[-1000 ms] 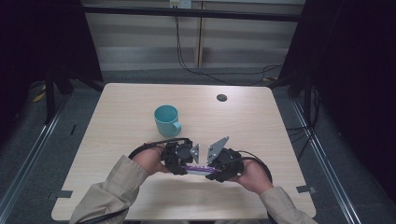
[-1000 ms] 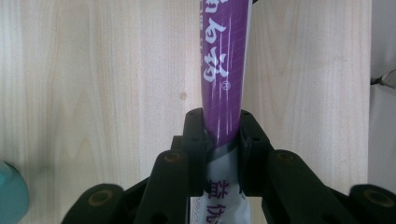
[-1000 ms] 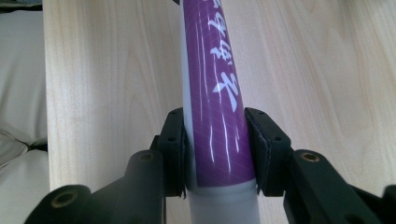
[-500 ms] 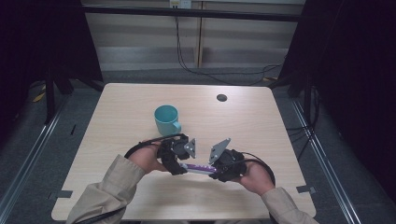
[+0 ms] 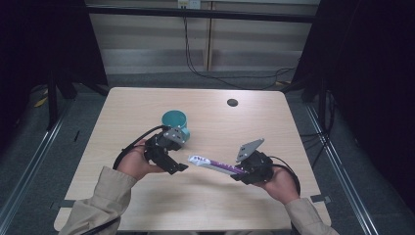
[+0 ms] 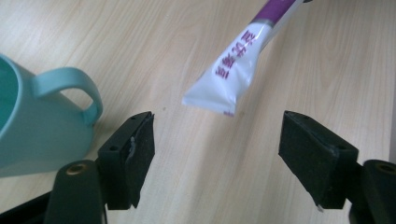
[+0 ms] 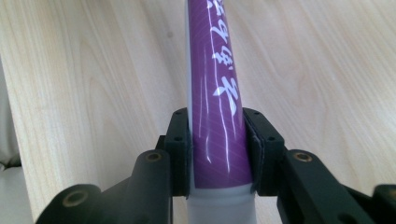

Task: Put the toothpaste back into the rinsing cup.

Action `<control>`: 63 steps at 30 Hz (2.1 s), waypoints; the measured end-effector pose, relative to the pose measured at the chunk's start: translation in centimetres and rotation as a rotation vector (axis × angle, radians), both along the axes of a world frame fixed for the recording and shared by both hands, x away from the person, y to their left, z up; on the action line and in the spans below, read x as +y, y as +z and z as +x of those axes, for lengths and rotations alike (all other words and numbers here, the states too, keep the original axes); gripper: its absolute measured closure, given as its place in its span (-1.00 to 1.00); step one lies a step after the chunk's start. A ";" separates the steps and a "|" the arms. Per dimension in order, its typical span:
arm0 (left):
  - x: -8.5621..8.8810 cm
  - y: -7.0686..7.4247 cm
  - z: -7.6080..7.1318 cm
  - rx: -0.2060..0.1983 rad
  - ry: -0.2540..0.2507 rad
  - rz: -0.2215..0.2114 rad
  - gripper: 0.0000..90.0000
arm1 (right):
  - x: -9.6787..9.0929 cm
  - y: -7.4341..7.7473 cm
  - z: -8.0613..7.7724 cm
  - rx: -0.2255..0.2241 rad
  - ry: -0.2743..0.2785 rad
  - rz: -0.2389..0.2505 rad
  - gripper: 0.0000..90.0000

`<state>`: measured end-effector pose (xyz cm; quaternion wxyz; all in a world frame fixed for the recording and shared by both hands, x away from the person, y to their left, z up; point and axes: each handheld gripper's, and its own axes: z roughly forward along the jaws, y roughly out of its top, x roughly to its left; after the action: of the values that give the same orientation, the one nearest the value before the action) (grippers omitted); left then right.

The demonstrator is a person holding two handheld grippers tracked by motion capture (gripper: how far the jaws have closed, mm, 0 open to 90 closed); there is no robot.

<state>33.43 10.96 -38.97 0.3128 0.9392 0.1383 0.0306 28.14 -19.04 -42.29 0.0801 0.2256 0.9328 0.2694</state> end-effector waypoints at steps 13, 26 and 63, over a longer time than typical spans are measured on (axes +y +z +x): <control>1.1 -3.5 -0.3 0.118 0.119 -0.230 -0.43 | -1.3 0.9 0.1 -0.035 -0.121 0.159 0.46; 0.5 -4.9 -0.4 0.174 0.211 -0.516 -0.40 | -0.8 0.8 0.2 -0.054 -0.184 0.309 0.46; -1.2 -5.3 -0.2 0.275 0.292 -0.854 -0.08 | 1.3 0.5 0.0 -0.051 -0.183 0.453 0.48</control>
<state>33.27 9.76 -44.26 0.6423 0.6925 0.3095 -0.1102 28.14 -17.76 -41.76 0.0750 0.3147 0.8220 0.4687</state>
